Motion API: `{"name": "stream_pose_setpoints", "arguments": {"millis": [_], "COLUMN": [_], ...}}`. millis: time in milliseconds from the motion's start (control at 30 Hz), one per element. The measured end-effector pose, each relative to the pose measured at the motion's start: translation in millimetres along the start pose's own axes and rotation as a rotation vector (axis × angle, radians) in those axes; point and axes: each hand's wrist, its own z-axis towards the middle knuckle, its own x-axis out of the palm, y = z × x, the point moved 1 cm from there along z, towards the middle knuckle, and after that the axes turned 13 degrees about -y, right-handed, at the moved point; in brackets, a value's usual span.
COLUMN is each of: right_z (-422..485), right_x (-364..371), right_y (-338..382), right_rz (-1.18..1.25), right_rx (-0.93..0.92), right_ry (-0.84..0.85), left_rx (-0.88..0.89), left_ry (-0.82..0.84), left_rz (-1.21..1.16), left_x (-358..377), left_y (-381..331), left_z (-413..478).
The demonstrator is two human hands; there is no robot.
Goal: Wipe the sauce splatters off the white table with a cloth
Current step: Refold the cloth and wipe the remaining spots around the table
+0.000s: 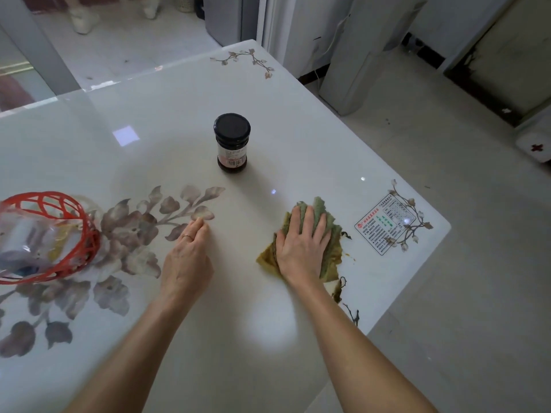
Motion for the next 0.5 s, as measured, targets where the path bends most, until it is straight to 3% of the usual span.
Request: {"name": "stream_pose_setpoints", "arguments": {"millis": [233,433,500], "right_z": [-53,-8,-25], "right_x": [-18,-7,-13], "right_y": [-7,-4,3], "right_rz": [-0.008,0.010,0.021], "right_rx": [-0.246,-0.105,-0.137], "right_ry": [0.016,0.011,-0.002], "left_rx": [0.020,0.016,0.000], "left_ry": [-0.009,0.013,0.013], "left_rz": [-0.025,-0.011,-0.004], "left_x": [2,1,0], "left_y": [1,0,-4], "left_z": [-1,2,0]}}
